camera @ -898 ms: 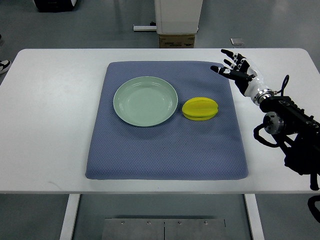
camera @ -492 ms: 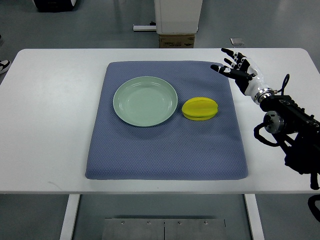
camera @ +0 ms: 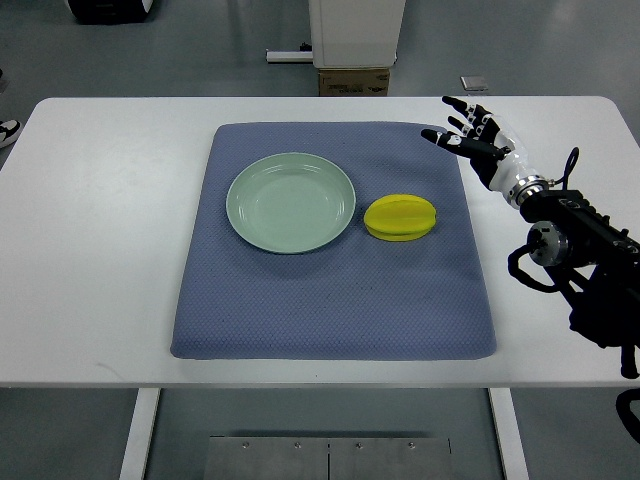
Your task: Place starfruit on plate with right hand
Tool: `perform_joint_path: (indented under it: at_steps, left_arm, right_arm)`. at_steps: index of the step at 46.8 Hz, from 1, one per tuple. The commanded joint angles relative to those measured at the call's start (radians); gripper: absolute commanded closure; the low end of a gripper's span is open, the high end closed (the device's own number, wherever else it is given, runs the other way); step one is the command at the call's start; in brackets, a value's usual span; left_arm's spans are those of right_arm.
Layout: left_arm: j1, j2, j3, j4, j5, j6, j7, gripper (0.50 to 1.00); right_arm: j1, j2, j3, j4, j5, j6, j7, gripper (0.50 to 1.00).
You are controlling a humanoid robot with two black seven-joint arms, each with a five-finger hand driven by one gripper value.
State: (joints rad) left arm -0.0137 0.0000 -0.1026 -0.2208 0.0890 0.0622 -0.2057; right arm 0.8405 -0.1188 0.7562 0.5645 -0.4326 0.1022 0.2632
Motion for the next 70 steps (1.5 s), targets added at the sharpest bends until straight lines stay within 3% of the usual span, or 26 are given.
perform_joint_path:
  at_steps: [1,70]
  left_arm:
    - [0.0,0.0,0.001,0.0,0.0,0.001,0.0,0.5]
    - [0.0,0.0,0.001,0.0,0.0,-0.001,0.0,0.5]
  right_arm:
    - [0.0,0.001,0.0,0.0,0.0,0.002,-0.002,0.5]
    - [0.014,-0.028,-0.046,0.012,-0.012,0.002,0.01,0.5]
